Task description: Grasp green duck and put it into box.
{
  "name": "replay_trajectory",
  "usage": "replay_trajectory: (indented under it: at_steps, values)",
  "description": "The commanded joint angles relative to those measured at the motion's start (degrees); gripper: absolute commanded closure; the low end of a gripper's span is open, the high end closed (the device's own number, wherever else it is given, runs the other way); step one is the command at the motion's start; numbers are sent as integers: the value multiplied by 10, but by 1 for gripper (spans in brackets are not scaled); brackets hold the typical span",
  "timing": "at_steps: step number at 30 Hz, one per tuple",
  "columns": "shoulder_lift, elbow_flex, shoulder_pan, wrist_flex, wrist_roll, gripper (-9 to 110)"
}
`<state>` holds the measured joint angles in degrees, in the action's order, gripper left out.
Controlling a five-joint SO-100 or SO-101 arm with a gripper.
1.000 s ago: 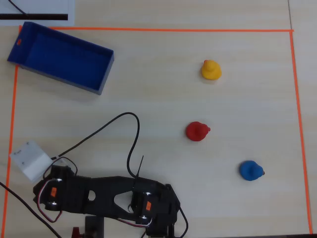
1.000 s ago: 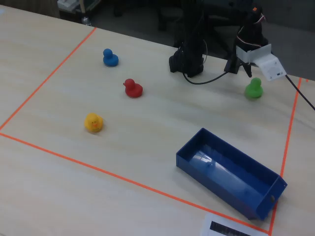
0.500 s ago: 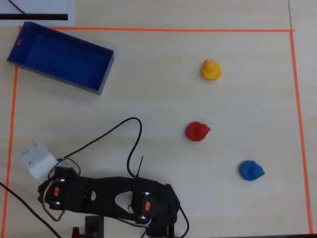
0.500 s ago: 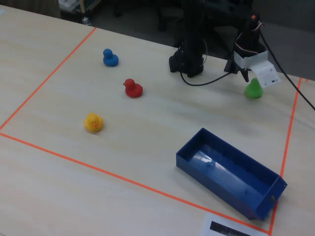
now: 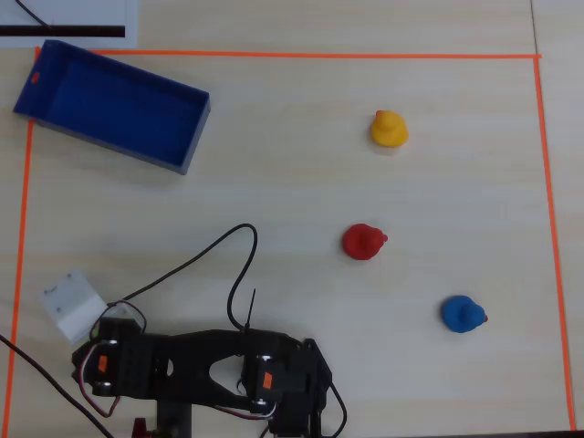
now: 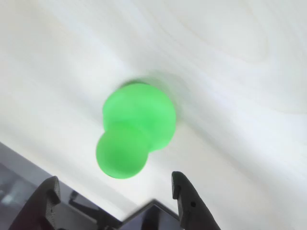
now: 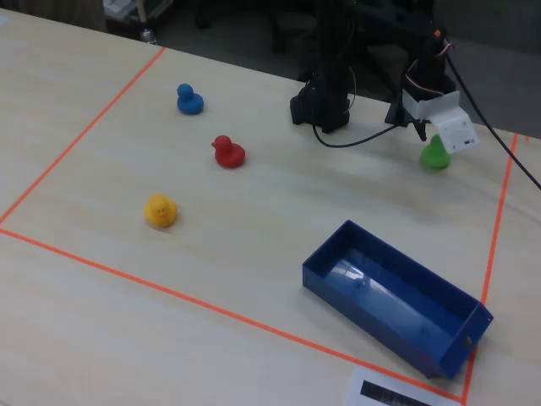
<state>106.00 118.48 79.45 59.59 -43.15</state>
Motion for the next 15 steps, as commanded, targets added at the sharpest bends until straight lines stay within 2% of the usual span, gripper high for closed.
replay_trajectory:
  at_steps: [1,15]
  values:
    - [-5,0,5,-23,7,72]
    - [-22,40,4,-86,26,72]
